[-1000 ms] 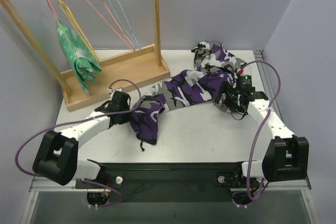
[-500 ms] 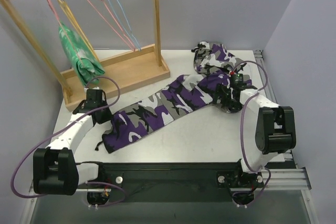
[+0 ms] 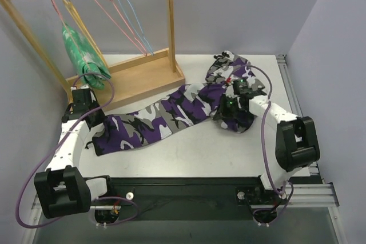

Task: Place the trousers on the hanger
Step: Flatten out the trousers at the center of the board.

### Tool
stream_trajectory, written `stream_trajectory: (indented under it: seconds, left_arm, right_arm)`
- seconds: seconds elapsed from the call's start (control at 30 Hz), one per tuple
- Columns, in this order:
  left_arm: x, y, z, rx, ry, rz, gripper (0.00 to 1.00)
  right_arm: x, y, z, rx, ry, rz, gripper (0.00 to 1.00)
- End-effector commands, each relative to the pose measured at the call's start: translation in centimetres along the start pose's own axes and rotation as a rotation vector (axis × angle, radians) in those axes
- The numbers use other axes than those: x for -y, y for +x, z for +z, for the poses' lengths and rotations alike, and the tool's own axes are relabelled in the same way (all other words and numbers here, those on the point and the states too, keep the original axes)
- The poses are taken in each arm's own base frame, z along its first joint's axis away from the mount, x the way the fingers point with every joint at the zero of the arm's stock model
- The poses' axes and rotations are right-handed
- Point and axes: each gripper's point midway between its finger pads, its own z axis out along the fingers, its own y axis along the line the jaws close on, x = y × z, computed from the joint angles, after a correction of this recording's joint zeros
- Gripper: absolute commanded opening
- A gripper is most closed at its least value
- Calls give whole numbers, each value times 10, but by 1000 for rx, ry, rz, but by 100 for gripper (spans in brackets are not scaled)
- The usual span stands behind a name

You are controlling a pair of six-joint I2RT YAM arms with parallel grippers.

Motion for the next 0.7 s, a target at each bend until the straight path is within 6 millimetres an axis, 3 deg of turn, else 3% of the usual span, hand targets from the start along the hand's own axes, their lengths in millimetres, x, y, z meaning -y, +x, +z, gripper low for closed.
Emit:
stream_trajectory:
  seconds: [0.0, 0.03, 0.13, 0.17, 0.27, 0.5, 0.67]
  left_arm:
    - [-10, -28, -12, 70, -15, -3, 0]
    - [-11, -27, -11, 67, -15, -6, 0]
    - [-18, -28, -8, 63, -29, -22, 0]
    - [-18, -28, -7, 62, -31, -23, 0]
    - [-17, -29, -7, 62, -22, -19, 0]
    - [-16, -28, -11, 68, -14, -12, 0]
    - [-15, -34, -17, 93, -13, -2, 0]
  right_arm:
    - [-123, 20, -57, -15, -258, -176, 0]
    - [-147, 26, -64, -18, -298, -201, 0]
    - [-167, 35, -78, 8, -315, -226, 18]
    - [-163, 35, -77, 16, -298, -210, 45]
    - [-138, 39, -70, 23, -224, -145, 77]
    - [-84, 28, -70, 105, -67, 31, 83]
    - [-53, 14, -65, 154, 90, 44, 84]
